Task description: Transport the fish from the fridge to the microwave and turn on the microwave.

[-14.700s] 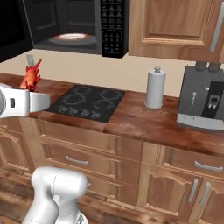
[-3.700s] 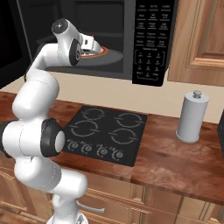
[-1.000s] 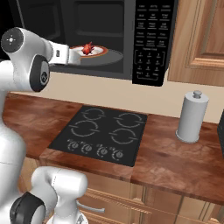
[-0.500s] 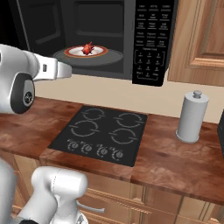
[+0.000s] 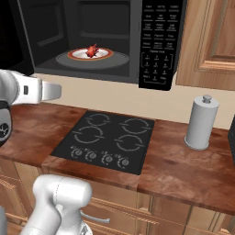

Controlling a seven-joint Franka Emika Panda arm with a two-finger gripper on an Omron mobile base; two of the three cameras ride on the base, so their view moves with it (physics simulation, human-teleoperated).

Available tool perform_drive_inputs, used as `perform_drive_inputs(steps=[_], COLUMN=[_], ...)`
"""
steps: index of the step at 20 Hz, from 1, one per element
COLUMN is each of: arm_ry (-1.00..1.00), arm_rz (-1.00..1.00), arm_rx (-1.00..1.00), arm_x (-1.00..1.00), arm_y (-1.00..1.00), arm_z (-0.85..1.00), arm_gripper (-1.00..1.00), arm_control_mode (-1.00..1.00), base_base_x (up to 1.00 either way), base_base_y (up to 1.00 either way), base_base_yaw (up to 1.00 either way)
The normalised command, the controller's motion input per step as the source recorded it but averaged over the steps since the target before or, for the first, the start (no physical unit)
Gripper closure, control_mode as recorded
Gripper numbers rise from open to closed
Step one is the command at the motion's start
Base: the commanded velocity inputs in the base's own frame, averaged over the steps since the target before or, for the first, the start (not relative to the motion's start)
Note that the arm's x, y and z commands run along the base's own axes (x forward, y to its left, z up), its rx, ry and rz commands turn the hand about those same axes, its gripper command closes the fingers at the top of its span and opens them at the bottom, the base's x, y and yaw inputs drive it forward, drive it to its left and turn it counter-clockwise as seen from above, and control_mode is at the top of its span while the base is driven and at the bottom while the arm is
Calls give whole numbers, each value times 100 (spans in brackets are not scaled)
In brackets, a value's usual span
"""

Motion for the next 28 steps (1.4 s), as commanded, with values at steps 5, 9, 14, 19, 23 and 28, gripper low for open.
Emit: perform_drive_inputs(steps=[5, 9, 14, 19, 23, 28], arm_ry=[-2, 0, -1, 0, 0, 0], arm_rz=[4, 6, 6, 5, 0, 0], arm_rx=[0, 0, 0, 0, 0, 0], arm_x=[-83, -64, -57, -43, -24, -7], arm_y=[0, 0, 0, 0, 0, 0], arm_z=[0, 5, 2, 0, 0, 0], arm_gripper=[100, 100, 100, 100, 100, 100], arm_control_mode=[-100, -100, -100, -100, -100, -100], base_base_x=[0, 0, 0, 0, 0, 0], base_base_y=[0, 0, 0, 0, 0, 0], base_base_yaw=[0, 0, 0, 0, 0, 0])
